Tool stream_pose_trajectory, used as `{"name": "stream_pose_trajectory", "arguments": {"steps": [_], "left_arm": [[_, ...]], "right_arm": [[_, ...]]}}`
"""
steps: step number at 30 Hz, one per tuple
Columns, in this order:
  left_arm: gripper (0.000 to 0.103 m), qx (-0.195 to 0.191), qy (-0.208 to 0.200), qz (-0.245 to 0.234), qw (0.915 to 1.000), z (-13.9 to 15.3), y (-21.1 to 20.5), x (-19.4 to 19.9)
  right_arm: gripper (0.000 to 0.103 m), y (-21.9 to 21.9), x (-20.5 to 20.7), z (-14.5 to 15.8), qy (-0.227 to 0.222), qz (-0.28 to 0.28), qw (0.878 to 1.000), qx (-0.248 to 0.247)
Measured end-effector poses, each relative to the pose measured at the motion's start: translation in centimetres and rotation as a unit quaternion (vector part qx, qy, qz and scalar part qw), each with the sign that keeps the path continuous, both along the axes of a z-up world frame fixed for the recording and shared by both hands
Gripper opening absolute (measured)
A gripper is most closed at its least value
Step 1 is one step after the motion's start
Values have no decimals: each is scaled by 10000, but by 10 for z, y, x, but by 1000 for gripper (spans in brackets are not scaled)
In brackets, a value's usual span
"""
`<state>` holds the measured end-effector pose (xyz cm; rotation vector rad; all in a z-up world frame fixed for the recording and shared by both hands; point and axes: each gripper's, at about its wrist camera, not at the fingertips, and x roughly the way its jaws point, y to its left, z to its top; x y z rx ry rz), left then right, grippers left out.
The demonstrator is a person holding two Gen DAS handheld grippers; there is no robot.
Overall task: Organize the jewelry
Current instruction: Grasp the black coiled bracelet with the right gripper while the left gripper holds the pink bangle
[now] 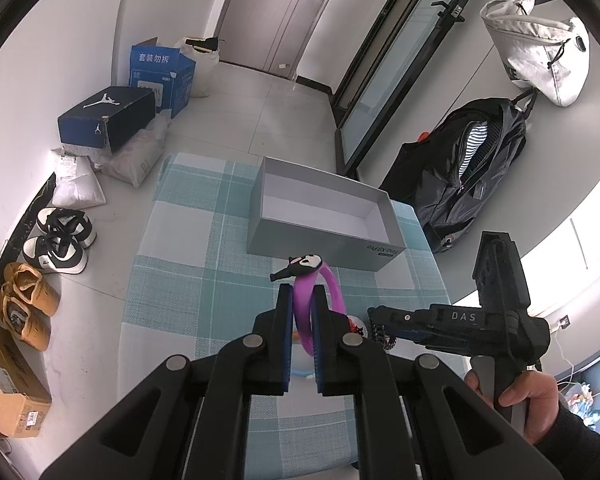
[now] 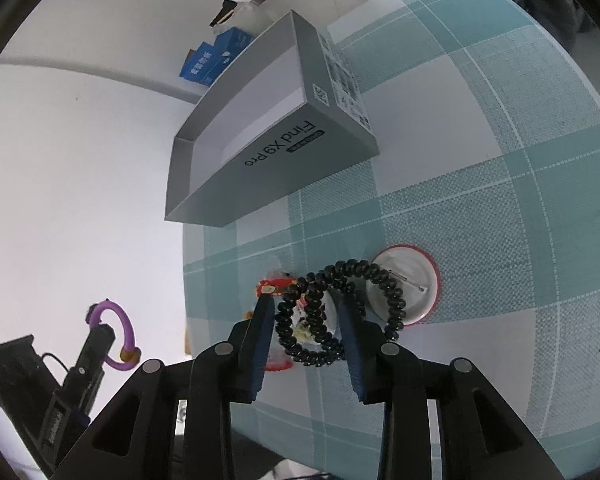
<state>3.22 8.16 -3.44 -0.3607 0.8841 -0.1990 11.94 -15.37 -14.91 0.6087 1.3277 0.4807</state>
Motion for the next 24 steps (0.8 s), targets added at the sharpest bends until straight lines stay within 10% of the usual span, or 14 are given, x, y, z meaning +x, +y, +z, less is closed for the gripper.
{"name": "stream_pose_trajectory", "arguments": {"steps": [9,14,24], "left_arm": [[5,-9,8,8,10000,-1,0,1],[5,3,5,1,10000,-1,-1,1],[5,-51,13,-26,10000,-1,-5,3]], "right_arm": [[55,-7,0,6,33,-16,9996,294],[54,6,-7,25,-556,279,9942,-880],[30,33,-18,19,-961,1172,9716,-1818]]}}
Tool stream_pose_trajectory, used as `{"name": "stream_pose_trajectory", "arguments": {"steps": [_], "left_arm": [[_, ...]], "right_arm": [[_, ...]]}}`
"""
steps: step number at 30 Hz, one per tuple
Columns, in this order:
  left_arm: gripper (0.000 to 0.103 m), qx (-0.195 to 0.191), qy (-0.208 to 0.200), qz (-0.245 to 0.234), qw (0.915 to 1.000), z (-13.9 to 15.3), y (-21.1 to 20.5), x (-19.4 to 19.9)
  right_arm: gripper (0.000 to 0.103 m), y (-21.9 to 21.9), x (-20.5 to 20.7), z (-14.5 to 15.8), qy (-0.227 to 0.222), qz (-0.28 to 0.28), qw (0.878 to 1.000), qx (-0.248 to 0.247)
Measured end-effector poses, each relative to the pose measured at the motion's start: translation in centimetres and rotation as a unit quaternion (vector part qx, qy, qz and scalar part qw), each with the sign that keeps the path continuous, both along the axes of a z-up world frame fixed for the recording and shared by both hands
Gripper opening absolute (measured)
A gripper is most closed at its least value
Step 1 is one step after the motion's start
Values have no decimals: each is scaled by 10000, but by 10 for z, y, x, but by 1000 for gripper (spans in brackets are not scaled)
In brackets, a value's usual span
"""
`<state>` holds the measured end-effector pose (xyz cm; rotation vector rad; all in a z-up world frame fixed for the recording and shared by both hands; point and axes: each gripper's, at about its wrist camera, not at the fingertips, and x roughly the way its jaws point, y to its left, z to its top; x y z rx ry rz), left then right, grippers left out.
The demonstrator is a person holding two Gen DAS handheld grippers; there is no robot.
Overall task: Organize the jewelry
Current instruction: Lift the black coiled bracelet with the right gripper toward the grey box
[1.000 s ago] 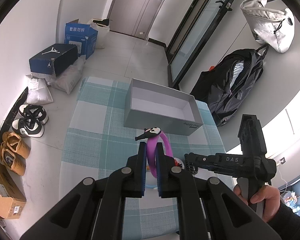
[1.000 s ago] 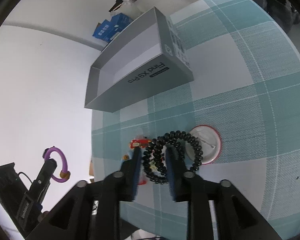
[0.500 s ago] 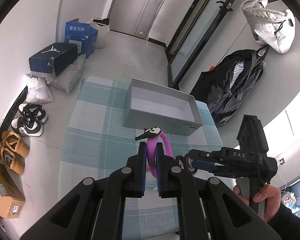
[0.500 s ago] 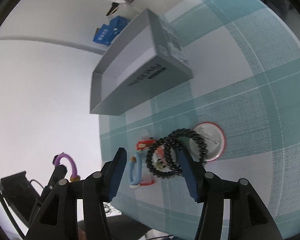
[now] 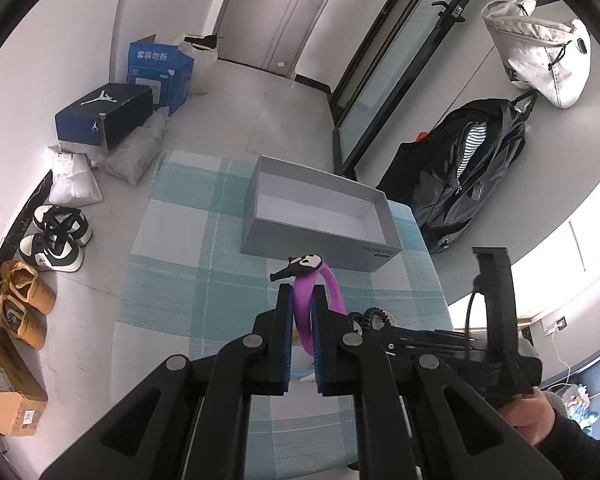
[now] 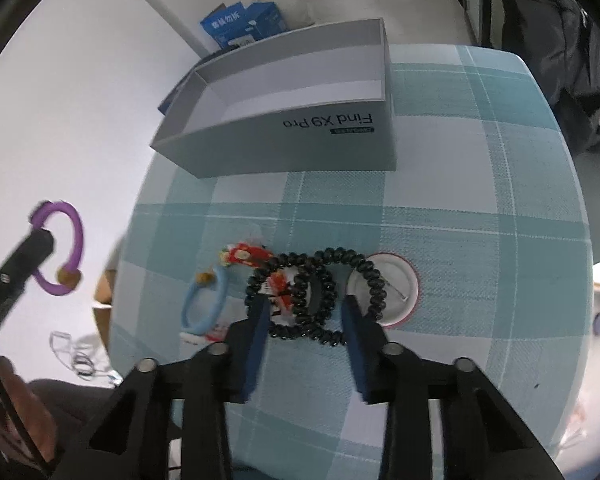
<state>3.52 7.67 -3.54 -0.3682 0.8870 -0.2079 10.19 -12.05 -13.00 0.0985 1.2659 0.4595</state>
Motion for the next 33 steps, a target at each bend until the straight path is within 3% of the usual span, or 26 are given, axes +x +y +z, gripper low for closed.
{"name": "stream_pose_trajectory", "arguments": {"steps": [6,15,18,22,25,33], "left_arm": [[5,-42,21,18,10000,0,1,0],[5,-78,19,58,10000,1,4,-1],[5,-75,9,76,9999,1,5,0],[5,-48,8,69,10000,0,5,0],[5,-54,13,50,10000,1,4,1],[5,-72,38,35,10000,1,0,3]], "right_arm": [[8,17,-3,-1,-216,293,9985,-418],[6,21,-4,3,-372,350,9972,-538],[0,10,-3,13,-396,167,9987,-264],[0,-10,-1,28,-299,-47,9989,369],[0,-16,-1,33,-325,-94,9982,505],[6,9,-12,10,-239,551,9979,-258]]}}
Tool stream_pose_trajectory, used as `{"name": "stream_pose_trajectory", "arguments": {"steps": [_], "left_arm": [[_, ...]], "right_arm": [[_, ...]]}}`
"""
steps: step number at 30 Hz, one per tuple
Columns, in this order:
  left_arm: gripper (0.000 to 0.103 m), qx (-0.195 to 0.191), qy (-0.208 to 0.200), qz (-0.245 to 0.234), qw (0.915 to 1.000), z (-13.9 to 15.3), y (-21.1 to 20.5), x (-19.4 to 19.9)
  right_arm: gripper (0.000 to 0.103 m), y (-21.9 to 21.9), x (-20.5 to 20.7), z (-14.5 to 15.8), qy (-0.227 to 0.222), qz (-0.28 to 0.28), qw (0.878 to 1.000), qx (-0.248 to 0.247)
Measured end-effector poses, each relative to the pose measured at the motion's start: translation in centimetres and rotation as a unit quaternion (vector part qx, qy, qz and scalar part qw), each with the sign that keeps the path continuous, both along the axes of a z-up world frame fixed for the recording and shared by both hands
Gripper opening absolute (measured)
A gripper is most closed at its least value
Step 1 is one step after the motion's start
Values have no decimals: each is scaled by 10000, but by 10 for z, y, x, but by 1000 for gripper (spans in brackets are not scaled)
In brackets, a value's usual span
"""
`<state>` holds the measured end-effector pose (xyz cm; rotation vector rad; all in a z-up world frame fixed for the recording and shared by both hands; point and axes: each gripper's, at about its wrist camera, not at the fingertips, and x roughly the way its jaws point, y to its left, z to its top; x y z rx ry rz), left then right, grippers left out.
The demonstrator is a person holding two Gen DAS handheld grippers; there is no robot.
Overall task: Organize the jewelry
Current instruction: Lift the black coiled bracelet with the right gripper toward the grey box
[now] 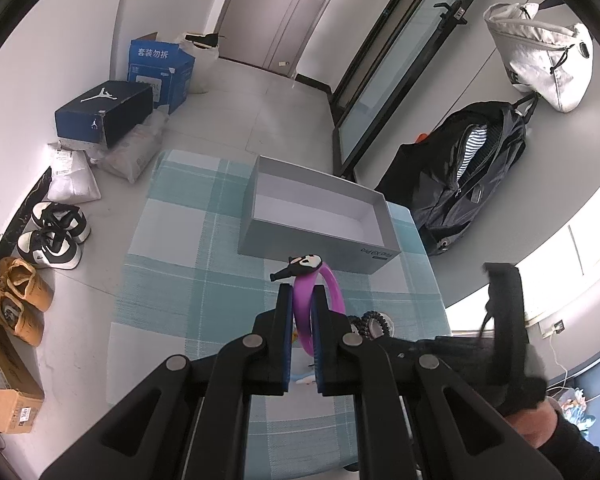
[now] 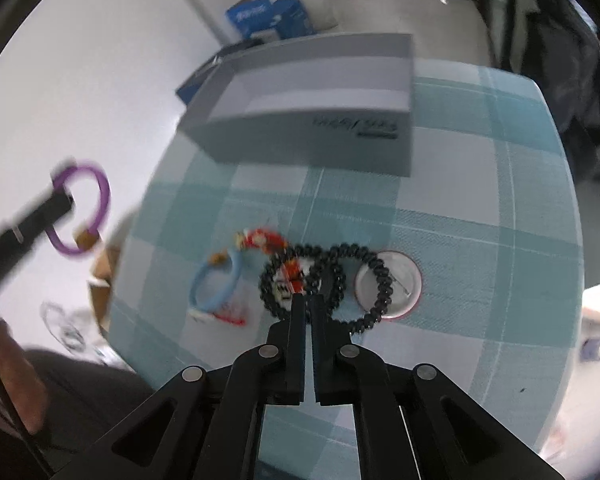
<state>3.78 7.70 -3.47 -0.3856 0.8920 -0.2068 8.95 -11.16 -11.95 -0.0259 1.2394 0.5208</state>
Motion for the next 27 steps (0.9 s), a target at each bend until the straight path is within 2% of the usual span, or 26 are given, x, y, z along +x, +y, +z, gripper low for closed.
{"name": "stream_pose_trajectory", "arguments": {"steps": [2,4,6,11,12,13,14,18,21,27], "left_arm": [[5,3,6,8,10000,0,0,0],[5,-16,13,11,10000,0,1,0],[5,-13,9,20,10000,0,2,0],[5,-54,27,59,10000,0,4,0],[5,-56,22,63,10000,0,4,0],[5,-62,18,58,10000,0,5,0],[5,-57,10,62,10000,0,5,0],[5,-94,11,38,9999,1,4,0],[5,40,-35,-21,10000,6,0,4],[5,-7,-135,-143,9998,23,0,21]], "right_arm": [[9,8,-3,-5,-144,194,9991,-337],[20,15,-6,-7,-279,333,9972,-609],[23,20,-8,-9,-365,431,9955,-766],[23,27,-9,-14,-382,467,9942,-887],[17,26,-8,-14,-350,453,9947,-858],[11,25,-8,-14,-314,430,9953,-804],[9,23,-7,-13,-306,400,9956,-789],[9,11,-6,1,-301,179,9985,-432],[9,-4,-6,18,-255,-13,9997,63],[9,-22,-1,57,-323,-224,9951,909]]}}
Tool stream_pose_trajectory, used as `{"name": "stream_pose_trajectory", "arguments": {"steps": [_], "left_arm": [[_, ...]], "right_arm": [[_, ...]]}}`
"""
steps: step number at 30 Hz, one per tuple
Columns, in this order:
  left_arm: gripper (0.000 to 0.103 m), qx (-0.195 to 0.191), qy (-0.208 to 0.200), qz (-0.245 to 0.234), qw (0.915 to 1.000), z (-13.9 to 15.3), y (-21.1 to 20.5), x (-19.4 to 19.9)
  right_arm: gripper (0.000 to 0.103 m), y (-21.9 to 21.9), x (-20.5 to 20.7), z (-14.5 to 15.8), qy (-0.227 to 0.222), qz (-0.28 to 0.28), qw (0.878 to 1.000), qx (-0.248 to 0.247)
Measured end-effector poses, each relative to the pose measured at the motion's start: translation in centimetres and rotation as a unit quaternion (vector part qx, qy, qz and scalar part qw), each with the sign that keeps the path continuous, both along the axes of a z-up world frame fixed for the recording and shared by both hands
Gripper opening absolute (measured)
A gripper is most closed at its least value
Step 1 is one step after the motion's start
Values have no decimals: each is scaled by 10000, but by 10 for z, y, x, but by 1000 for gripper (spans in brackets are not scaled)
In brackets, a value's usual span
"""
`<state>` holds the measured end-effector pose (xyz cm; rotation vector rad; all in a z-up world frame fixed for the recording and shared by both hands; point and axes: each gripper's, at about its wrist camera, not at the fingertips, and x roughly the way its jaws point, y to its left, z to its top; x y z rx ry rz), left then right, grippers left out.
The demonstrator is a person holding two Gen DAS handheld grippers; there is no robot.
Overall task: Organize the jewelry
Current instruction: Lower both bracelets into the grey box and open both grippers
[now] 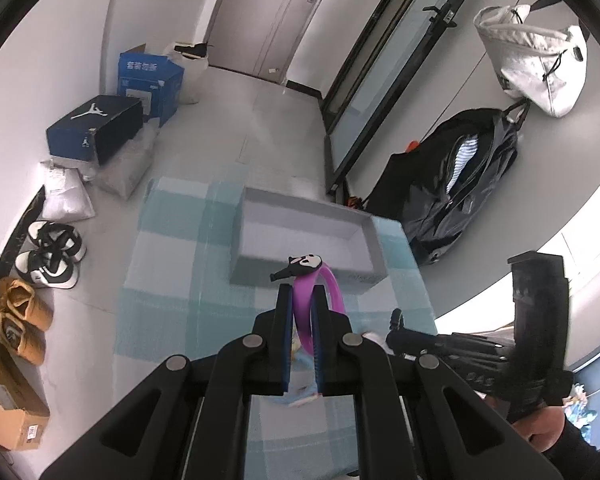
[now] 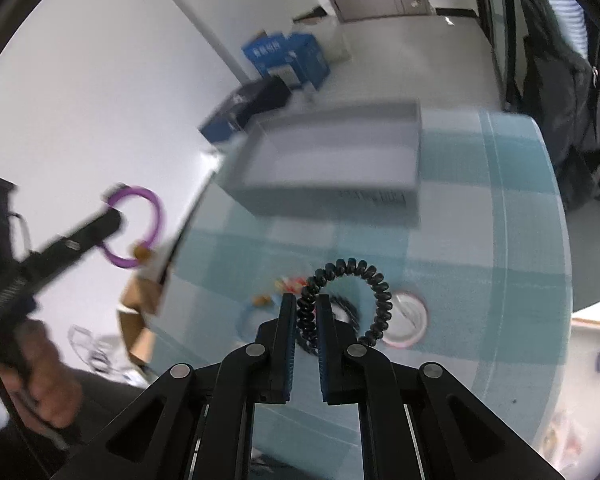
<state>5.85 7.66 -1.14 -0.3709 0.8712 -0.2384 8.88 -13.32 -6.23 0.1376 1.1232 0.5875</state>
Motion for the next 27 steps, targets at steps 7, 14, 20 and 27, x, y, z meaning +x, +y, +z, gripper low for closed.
{"name": "stream_pose_trajectory", "arguments": {"steps": [7,14,20,27], "left_arm": [[5,312,69,-233,9992,1,-16,47],[5,338,359,-405,9980,-27,-24,105],[5,-243,702,-508,9959,-51,-15,130],[38,-205,786,-607,9948,-51,-16,132]], "right_arm": [[9,13,35,51,-317,68,9958,856],[9,27,95,24,-40,-103,9950,992],[16,18,123,-6,369,-249,9931,1085],[58,15,128,4,60,-237,9955,911]]}}
